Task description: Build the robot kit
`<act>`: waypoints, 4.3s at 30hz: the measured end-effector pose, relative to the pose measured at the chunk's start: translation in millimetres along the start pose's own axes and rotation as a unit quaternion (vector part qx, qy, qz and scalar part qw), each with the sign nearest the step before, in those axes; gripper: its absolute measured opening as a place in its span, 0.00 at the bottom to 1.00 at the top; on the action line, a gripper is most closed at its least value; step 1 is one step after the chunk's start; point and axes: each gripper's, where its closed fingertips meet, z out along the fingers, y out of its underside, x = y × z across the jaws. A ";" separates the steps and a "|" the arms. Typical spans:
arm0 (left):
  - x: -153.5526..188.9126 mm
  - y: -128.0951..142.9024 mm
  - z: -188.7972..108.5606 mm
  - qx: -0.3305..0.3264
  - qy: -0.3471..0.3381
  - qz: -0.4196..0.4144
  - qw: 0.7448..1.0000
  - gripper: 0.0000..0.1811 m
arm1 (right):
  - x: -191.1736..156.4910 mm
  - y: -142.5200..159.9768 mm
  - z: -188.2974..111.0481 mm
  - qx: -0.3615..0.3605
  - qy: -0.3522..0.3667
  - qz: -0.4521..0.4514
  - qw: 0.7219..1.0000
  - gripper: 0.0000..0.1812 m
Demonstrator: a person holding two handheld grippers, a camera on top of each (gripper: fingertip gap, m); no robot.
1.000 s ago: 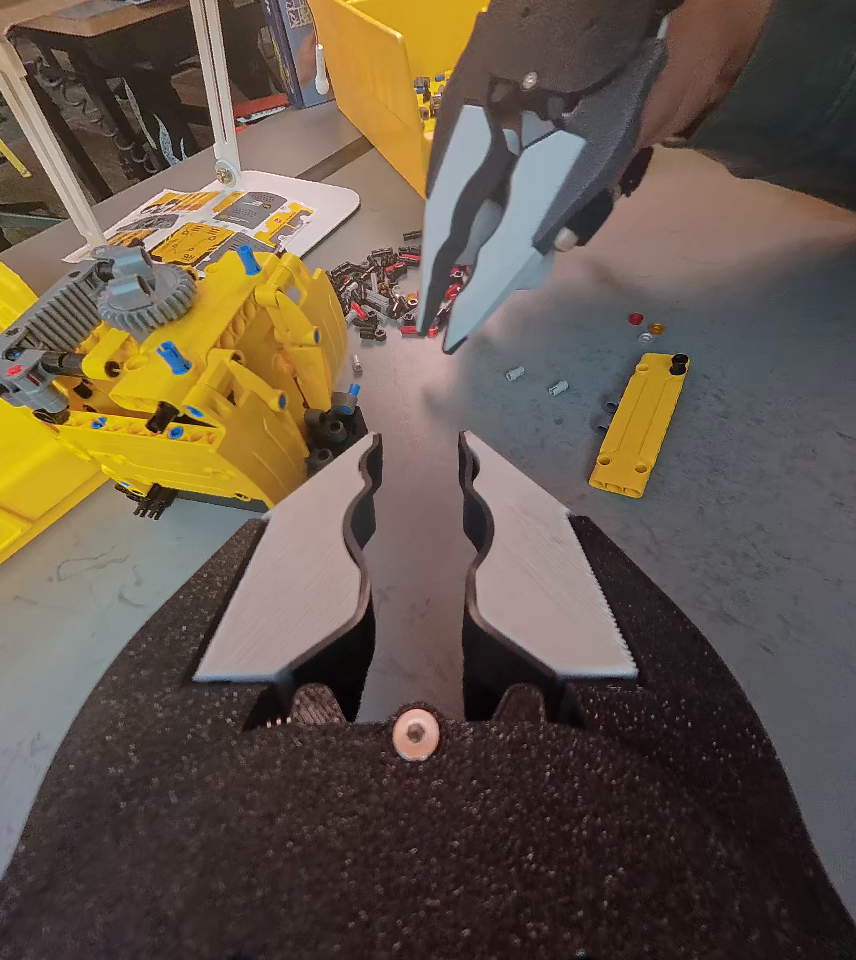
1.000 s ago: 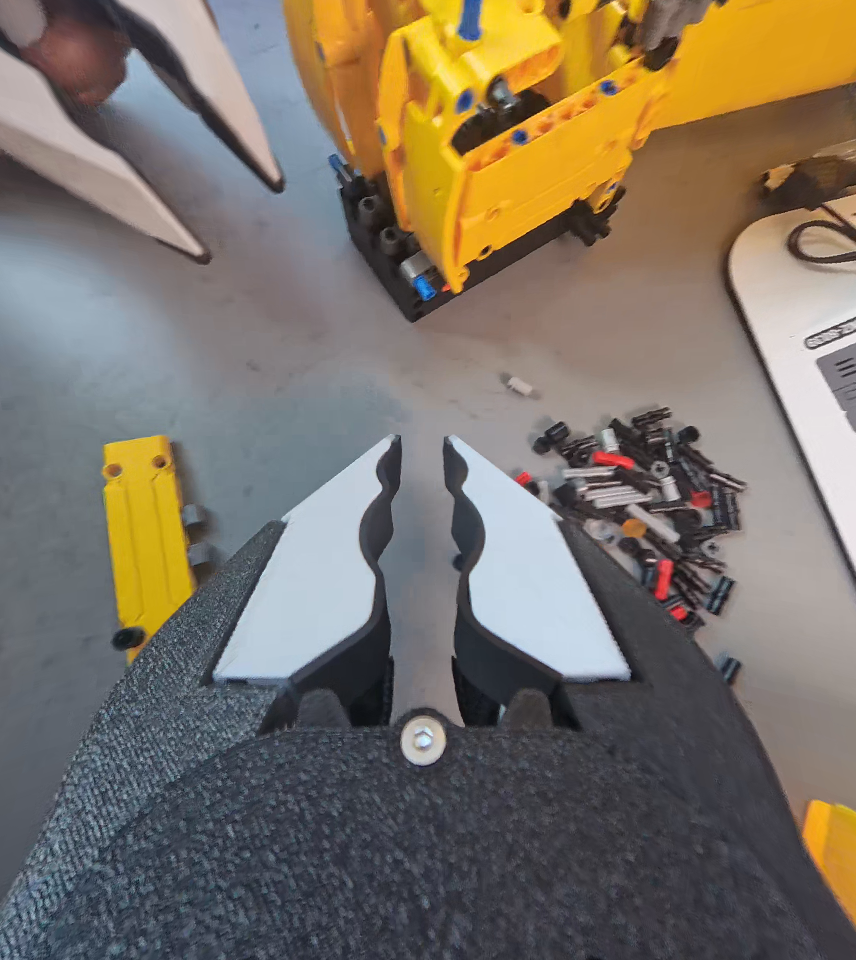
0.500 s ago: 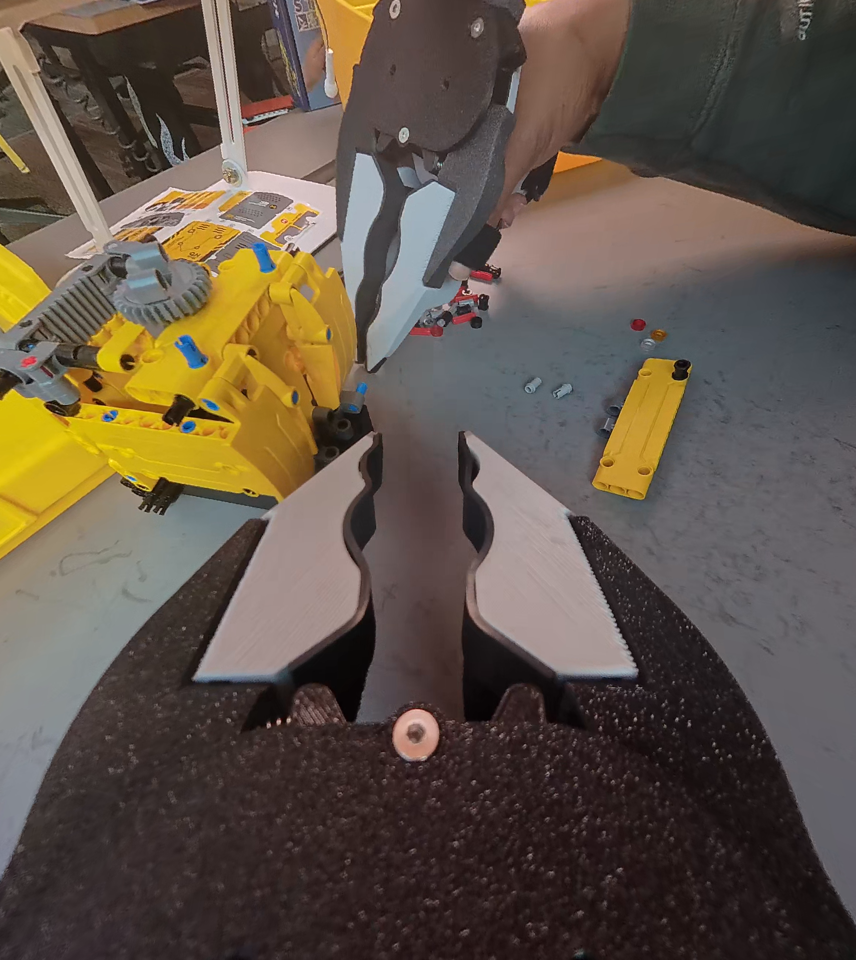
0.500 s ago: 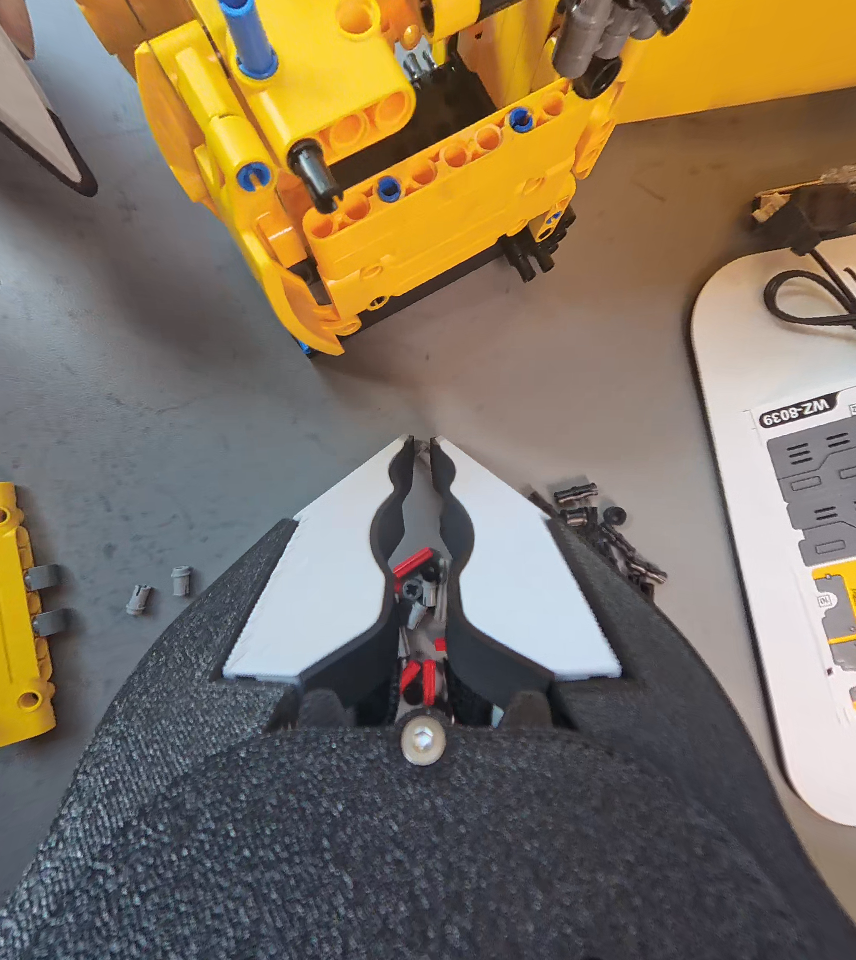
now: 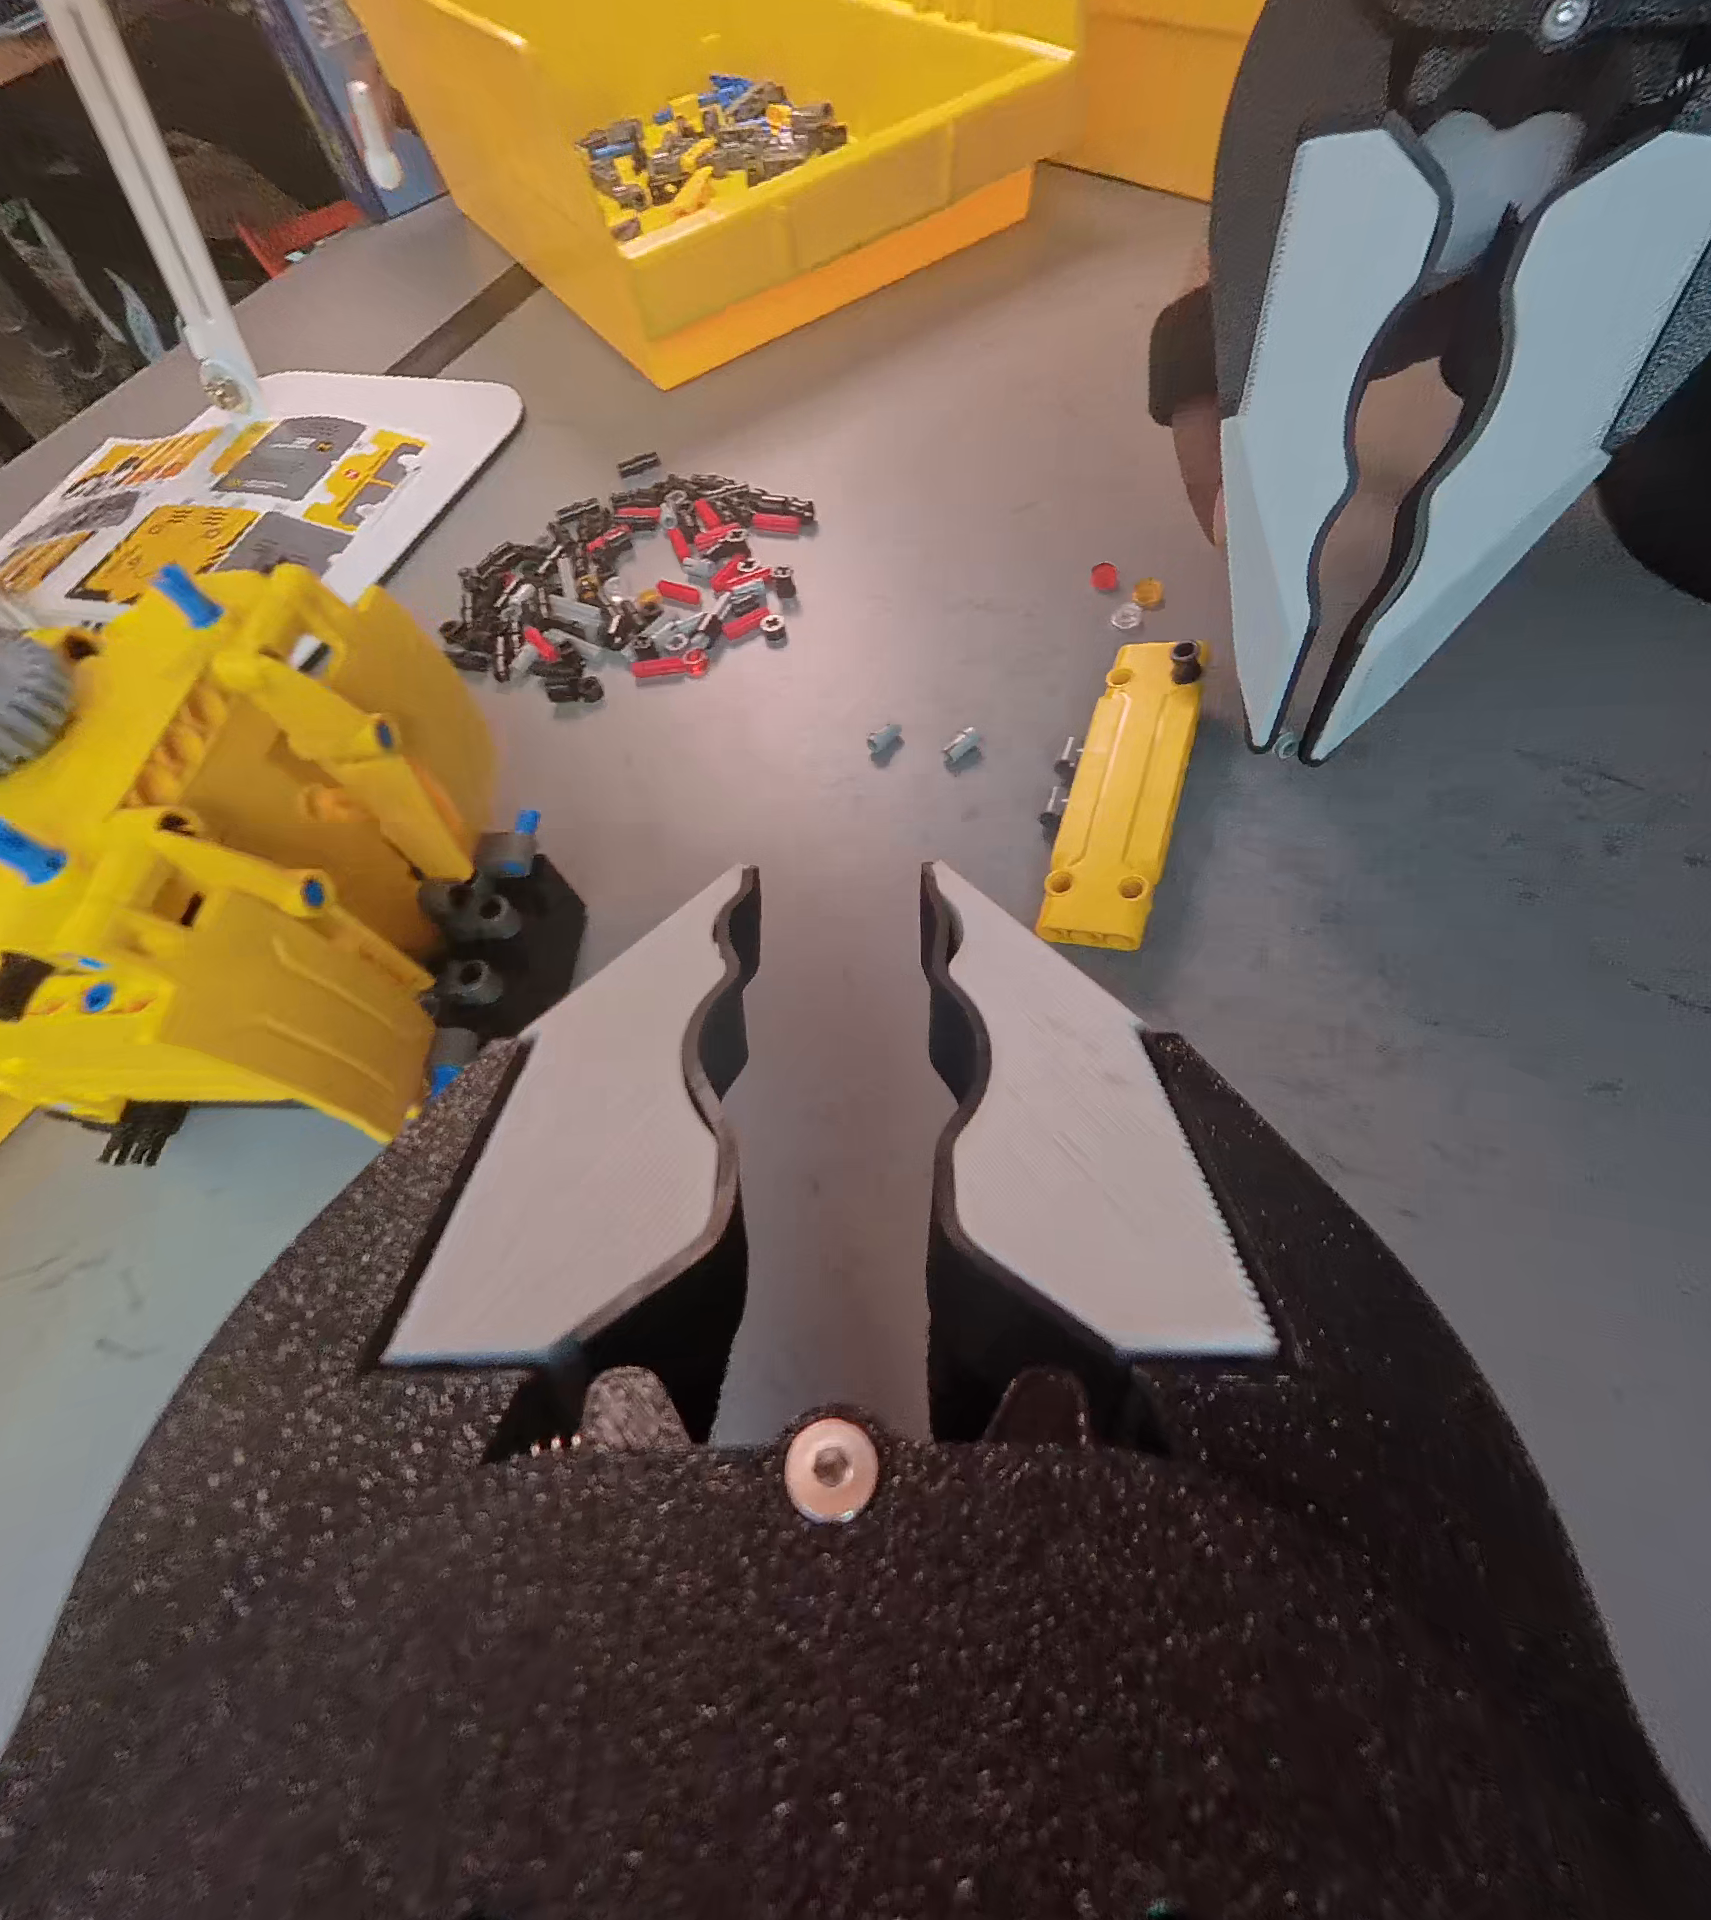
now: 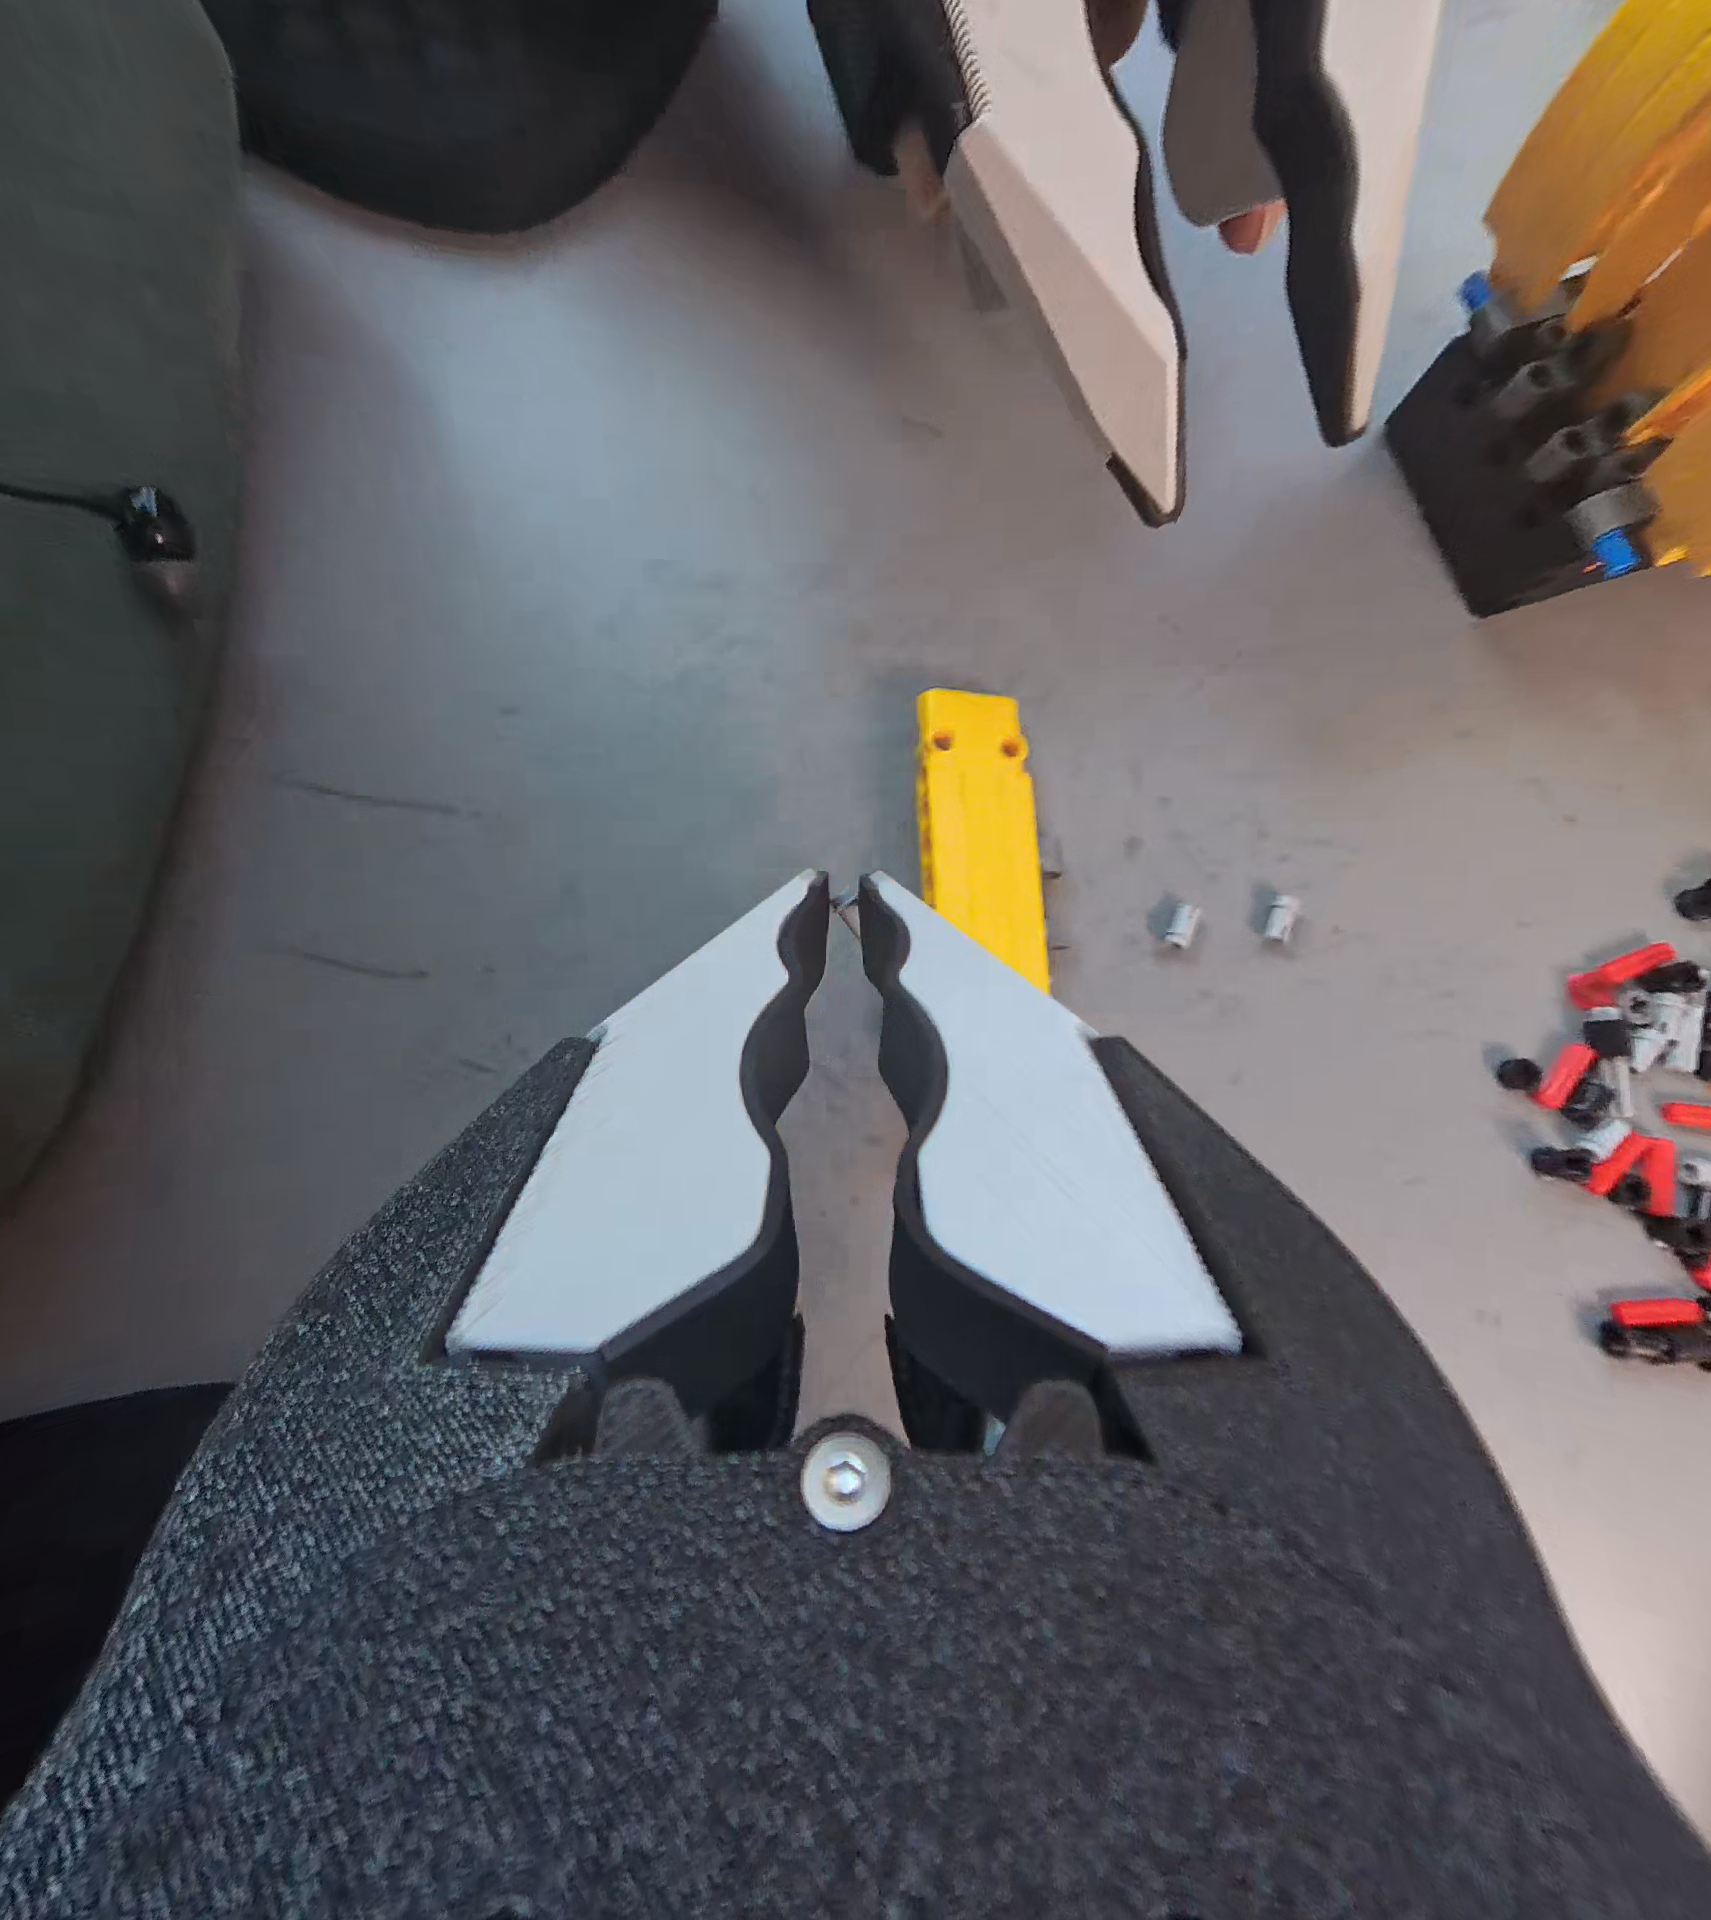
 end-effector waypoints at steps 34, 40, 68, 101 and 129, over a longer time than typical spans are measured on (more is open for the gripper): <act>53.4 5.4 19.0 -0.043 0.047 0.105 0.992 0.16 | 35.3 19.5 -21.7 0.058 0.101 0.056 0.992 0.13; 54.8 6.7 19.3 -0.046 0.051 0.109 0.992 0.16 | 31.0 23.5 -20.5 0.043 0.093 0.047 0.994 0.15; 65.2 15.4 23.1 -0.071 0.068 0.135 0.986 0.14 | 22.9 3.9 -9.9 0.059 0.119 -0.023 0.991 0.13; 60.1 17.8 26.3 -0.104 0.104 0.006 0.989 0.19 | 36.9 12.7 9.7 -0.007 0.032 0.023 0.999 0.04; 84.1 -39.0 19.2 0.056 0.142 0.013 0.988 0.24 | 5.2 -61.6 -35.0 0.182 -0.071 -0.007 0.981 0.14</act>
